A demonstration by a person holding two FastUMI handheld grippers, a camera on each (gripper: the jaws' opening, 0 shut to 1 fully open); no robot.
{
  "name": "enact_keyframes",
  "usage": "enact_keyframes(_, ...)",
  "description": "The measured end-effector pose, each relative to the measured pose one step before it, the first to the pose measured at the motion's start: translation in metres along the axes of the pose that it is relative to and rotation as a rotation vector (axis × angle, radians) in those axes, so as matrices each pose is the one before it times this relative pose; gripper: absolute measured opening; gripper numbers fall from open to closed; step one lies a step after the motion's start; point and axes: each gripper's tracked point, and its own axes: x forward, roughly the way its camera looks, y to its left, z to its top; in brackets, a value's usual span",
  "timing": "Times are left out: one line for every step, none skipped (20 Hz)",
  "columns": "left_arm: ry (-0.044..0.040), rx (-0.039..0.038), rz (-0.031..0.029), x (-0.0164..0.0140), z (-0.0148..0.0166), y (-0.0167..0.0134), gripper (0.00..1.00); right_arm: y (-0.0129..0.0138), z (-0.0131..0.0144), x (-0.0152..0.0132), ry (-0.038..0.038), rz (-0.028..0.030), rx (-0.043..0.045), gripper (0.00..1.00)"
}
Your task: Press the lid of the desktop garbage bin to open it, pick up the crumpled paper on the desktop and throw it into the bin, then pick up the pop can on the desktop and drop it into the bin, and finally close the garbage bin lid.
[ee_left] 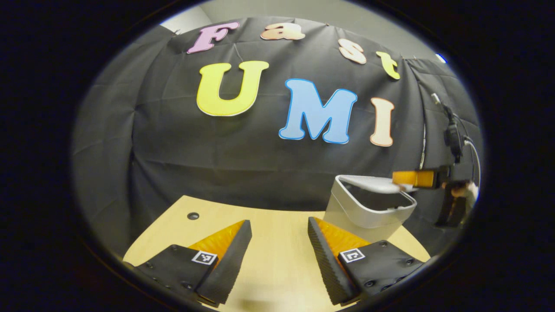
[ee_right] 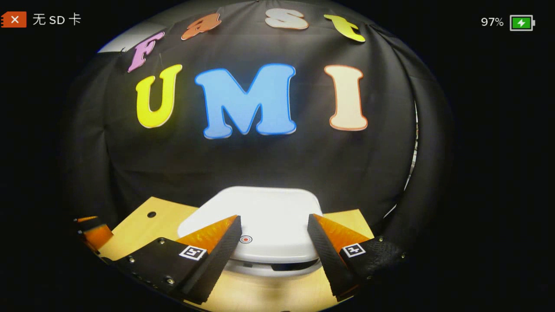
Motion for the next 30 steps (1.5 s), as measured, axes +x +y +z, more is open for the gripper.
enact_keyframes(0.00141, 0.00154, 0.00173, -0.00058, -0.00013, -0.00015, 0.89, 0.00134, -0.00854, 0.00314, 0.01319, 0.00113, -0.00560, 0.98)
enact_keyframes(0.00064, 0.00107, 0.00182, -0.00063, 0.00007, 0.00030, 0.89, -0.00064, 0.00561, 0.00128, -0.05071, -0.00555, -0.00085, 0.98)
enact_keyframes(-0.00040, 0.00092, 0.00181, -0.00037, -0.00044, 0.00101, 0.87, -0.00018, -0.00331, -0.00211, 0.01193, -0.00203, -0.00673, 0.98)
enact_keyframes(-0.00046, 0.00074, 0.00417, -0.00126, -0.00024, 0.00091, 0.89, 0.00030, 0.00011, -0.00333, -0.02552, -0.00212, 0.00121, 0.98)
enact_keyframes(-0.00091, 0.00011, 0.00416, -0.00151, 0.00028, 0.00141, 0.89, -0.00069, -0.00212, -0.00002, -0.01270, -0.00125, 0.00806, 0.98)
enact_keyframes(-0.00086, -0.00076, 0.00396, -0.00188, 0.00015, 0.00109, 0.86, 0.00108, -0.00041, -0.00002, -0.01506, 0.00088, 0.00678, 0.98)
enact_keyframes(0.00068, 0.00003, 0.00362, -0.00135, -0.00123, 0.00166, 0.87, 0.00064, 0.00089, -0.00042, -0.01992, 0.00012, 0.00469, 0.98)
enact_keyframes(0.00259, 0.00126, 0.00374, -0.00108, -0.00076, 0.00153, 0.88, -0.00086, -0.00261, -0.00012, -0.00934, -0.00086, 0.00149, 0.99)
enact_keyframes(0.00386, 0.00156, 0.00371, -0.00014, -0.00232, 0.00122, 0.89, -0.00018, 0.00056, 0.00053, -0.00879, -0.00212, -0.00030, 0.99)
enact_keyframes(0.00243, 0.00021, 0.00380, -0.00100, -0.00205, 0.00093, 0.88, 0.00062, -0.00107, 0.00001, -0.00337, -0.00272, 0.00003, 0.99)
enact_keyframes(0.00210, -0.00252, 0.00276, -0.00087, -0.00027, 0.00041, 0.88, -0.00046, -0.00147, 0.00016, -0.00230, -0.00286, 0.00428, 0.99)
enact_keyframes(0.00086, -0.00432, 0.00171, 0.00010, -0.00080, 0.00053, 0.89, -0.00051, -0.00148, -0.00150, -0.00761, -0.00173, 0.01263, 0.99)
enact_keyframes(0.00101, -0.00399, -0.00020, 0.00003, -0.00171, 0.00046, 0.89, 0.00000, -0.00005, 0.00011, -0.01059, -0.00022, 0.01478, 0.99)
enact_keyframes(0.00091, -0.00177, -0.00076, -0.00047, -0.00061, -0.00112, 0.87, 0.00084, 0.00010, 0.00028, -0.01378, 0.00066, 0.00478, 0.99)
enact_keyframes(0.00169, 0.00163, -0.00015, -0.00030, -0.00034, -0.00142, 0.89, 0.00009, -0.00024, 0.00023, -0.00597, -0.00119, -0.00627, 0.99)
enact_keyframes(0.00161, 0.00357, -0.00070, 0.00012, -0.00151, -0.00105, 0.89, -0.00040, -0.00091, -0.00058, -0.00706, -0.00310, -0.00400, 0.99)
enact_keyframes(0.00161, 0.00321, -0.00157, -0.00004, -0.00169, -0.00083, 0.89, -0.00070, -0.00004, 0.00005, -0.00101, -0.00255, 0.00251, 0.99)
enact_keyframes(0.00211, 0.00191, -0.00144, -0.00023, -0.00141, -0.00097, 0.89, -0.00013, 0.00012, -0.00015, -0.00345, -0.00049, 0.00228, 0.99)
enact_keyframes(0.00192, 0.00078, -0.00175, -0.00026, -0.00012, -0.00128, 0.89, 0.00031, -0.00087, -0.00043, 0.00004, 0.00032, -0.00084, 0.99)
enact_keyframes(0.00249, 0.00002, -0.00179, 0.00025, -0.00039, -0.00092, 0.89, 0.00074, -0.00033, -0.00016, -0.00105, 0.00030, -0.00465, 0.99)
enact_keyframes(0.00242, -0.00030, -0.00165, 0.00079, -0.00125, -0.00173, 0.89, 0.00025, -0.00074, -0.00026, 0.00060, -0.00010, -0.00696, 0.99)
enact_keyframes(0.00181, 0.00010, -0.00148, 0.00057, -0.00187, -0.00092, 0.89, -0.00030, -0.00087, 0.00017, -0.00444, -0.00055, -0.00979, 0.99)
enact_keyframes(0.00179, 0.00056, -0.00202, 0.00063, -0.00057, -0.00106, 0.89, -0.00076, 0.00043, 0.00011, -0.00105, 0.00034, -0.00920, 0.99)
enact_keyframes(0.00130, 0.00164, -0.00190, 0.00004, -0.00024, -0.00201, 0.88, 0.00002, -0.00094, -0.00035, -0.00039, 0.00016, -0.00077, 0.99)
enact_keyframes(0.00029, 0.00296, -0.00161, 0.00004, -0.00121, -0.00058, 0.89, -0.00001, 0.00003, -0.00001, 0.00098, 0.00070, 0.00299, 0.99)
enact_keyframes(-0.00020, 0.00313, -0.00118, -0.00039, 0.00038, -0.00102, 0.89, -0.00007, -0.00055, 0.00079, 0.00086, 0.00168, -0.00173, 0.99)
enact_keyframes(-0.00020, 0.00223, -0.00189, 0.00018, -0.00048, -0.00128, 0.89, 0.00029, 0.00043, -0.00035, 0.00228, 0.00297, -0.00142, 0.99)
enact_keyframes(0.00060, 0.00050, -0.00289, 0.00065, -0.00094, -0.00060, 0.89, -0.00016, -0.00109, -0.00063, 0.00325, 0.00368, 0.00079, 0.99)
enact_keyframes(-0.00012, -0.00023, -0.00282, 0.00008, 0.00088, -0.00252, 0.88, 0.00006, -0.00097, -0.00029, 0.00614, 0.00280, -0.00174, 0.99)
enact_keyframes(-0.00040, -0.00008, -0.00323, 0.00090, -0.00030, -0.00077, 0.89, -0.00029, 0.00102, 0.00088, 0.00381, 0.00048, -0.00288, 0.99)
